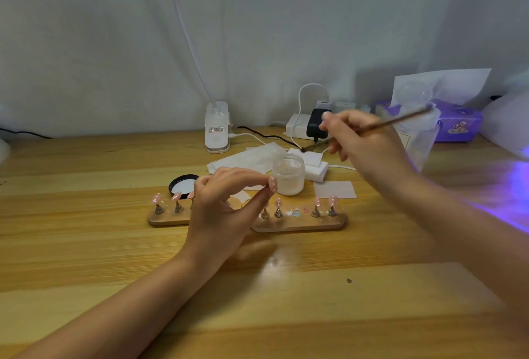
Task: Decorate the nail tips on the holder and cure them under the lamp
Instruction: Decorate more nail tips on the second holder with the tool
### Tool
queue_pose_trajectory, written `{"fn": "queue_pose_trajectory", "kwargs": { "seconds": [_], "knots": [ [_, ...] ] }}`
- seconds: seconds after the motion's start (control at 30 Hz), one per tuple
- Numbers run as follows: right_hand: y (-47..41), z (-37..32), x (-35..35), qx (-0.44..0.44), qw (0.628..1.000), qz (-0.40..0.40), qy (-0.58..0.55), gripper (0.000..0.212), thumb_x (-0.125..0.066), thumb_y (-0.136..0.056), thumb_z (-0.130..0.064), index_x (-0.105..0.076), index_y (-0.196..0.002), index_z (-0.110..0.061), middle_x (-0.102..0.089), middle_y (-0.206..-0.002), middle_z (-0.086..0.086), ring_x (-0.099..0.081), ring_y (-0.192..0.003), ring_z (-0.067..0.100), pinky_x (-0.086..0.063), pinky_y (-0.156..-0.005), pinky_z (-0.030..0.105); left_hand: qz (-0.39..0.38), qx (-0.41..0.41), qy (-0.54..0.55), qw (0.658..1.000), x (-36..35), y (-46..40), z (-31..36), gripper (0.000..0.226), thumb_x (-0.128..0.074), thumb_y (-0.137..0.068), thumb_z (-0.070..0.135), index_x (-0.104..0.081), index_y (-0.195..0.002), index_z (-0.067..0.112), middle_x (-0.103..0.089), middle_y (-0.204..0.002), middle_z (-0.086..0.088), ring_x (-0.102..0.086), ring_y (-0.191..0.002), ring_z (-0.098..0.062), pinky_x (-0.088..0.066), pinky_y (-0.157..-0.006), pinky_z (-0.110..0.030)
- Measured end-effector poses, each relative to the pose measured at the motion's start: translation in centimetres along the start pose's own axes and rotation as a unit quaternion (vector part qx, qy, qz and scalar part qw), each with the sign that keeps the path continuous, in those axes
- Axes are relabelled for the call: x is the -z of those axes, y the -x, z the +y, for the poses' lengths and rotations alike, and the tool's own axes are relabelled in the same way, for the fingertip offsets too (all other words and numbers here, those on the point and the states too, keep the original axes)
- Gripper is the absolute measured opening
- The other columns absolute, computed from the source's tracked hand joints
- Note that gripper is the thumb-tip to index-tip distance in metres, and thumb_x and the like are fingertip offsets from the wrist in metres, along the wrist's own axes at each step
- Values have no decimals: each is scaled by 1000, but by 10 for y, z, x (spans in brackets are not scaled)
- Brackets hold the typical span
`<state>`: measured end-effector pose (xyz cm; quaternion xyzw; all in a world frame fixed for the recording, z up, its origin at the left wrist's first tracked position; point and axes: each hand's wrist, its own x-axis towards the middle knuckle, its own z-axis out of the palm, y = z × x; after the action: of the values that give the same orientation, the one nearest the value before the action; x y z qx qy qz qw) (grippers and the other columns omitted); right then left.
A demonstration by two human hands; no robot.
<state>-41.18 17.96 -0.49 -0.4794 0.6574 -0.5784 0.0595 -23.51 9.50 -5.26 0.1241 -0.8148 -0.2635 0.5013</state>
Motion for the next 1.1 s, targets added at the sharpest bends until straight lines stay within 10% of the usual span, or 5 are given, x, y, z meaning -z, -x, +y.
{"fn": "queue_pose_trajectory", "kwargs": {
  "seconds": [0.47,0.87,1.1],
  "knots": [
    [-39,6,-41,-13,960,-128,250,36,-66,-78,-44,-51,-63,-15,-58,-65,3,-61,-71,20,-49,-68,33,-9,-6,-3,1000,0,0,-1,15,-63,-75,34,-65,-88,27,-67,-85,15,-63,-84,-12,-43,-76,-59],
    [-43,11,-5,-133,991,0,20,32,-66,-83,-34,-51,-63,-13,-54,-36,-9,-53,-35,-1,-41,-41,12,-22,8,-11,1000,0,0,2,14,-66,-73,24,-63,-86,30,-62,-86,25,-59,-87,0,-41,-81,-52],
    [-33,19,8,-139,990,20,5,29,-63,-84,-34,-53,-65,-14,-55,-38,-10,-51,-36,-3,-41,-50,16,-18,0,-15,1000,0,1,3,18,-66,-73,22,-62,-87,32,-62,-87,23,-59,-87,-2,-40,-80,-53]
  ]
}}
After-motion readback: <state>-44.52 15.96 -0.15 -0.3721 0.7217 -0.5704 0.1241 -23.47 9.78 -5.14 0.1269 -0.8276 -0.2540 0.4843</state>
